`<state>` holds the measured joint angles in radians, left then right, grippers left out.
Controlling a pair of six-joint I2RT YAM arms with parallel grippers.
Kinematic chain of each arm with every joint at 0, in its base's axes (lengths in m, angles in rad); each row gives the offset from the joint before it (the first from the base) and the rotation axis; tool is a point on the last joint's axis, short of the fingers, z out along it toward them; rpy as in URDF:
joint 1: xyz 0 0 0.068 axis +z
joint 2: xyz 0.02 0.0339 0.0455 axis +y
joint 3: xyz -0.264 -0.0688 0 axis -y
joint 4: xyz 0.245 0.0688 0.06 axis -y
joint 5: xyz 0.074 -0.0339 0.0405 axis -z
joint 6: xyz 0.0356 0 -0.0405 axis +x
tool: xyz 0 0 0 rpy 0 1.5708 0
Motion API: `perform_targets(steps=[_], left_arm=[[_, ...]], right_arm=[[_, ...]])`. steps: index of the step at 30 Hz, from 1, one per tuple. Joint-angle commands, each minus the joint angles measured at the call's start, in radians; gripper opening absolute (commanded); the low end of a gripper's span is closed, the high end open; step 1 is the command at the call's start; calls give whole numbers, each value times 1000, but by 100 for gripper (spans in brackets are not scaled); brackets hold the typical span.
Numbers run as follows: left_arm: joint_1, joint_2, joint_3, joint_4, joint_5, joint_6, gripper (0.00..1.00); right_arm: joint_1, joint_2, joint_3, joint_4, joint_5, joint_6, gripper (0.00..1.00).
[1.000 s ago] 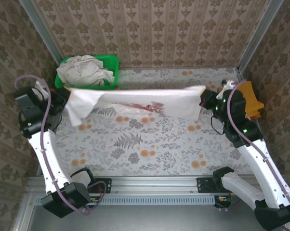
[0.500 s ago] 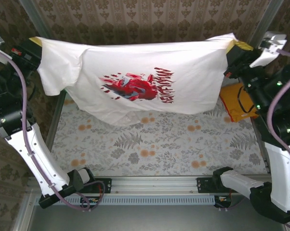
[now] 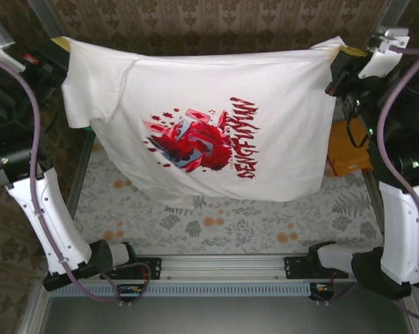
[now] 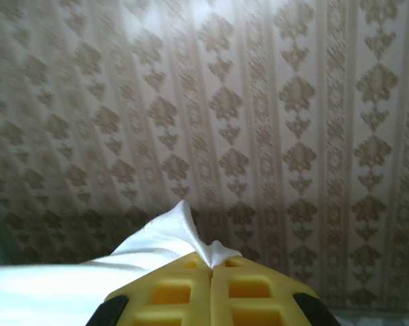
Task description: Fold and stack the t-shirts
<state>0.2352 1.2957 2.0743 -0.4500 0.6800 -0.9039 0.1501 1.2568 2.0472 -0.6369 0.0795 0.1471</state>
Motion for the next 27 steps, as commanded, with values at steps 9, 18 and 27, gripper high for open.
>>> perform_targets(steps=[9, 18, 27], left_arm=[[-259, 359, 177, -37, -203, 168, 0], [-294, 745, 873, -25, -191, 18, 0], [-333, 329, 258, 112, -266, 211, 0]], right_arm=[[-259, 217, -131, 261, -235, 266, 0], [-347, 361, 137, 361, -355, 410, 0], [-387, 235, 27, 365, -360, 384, 0]])
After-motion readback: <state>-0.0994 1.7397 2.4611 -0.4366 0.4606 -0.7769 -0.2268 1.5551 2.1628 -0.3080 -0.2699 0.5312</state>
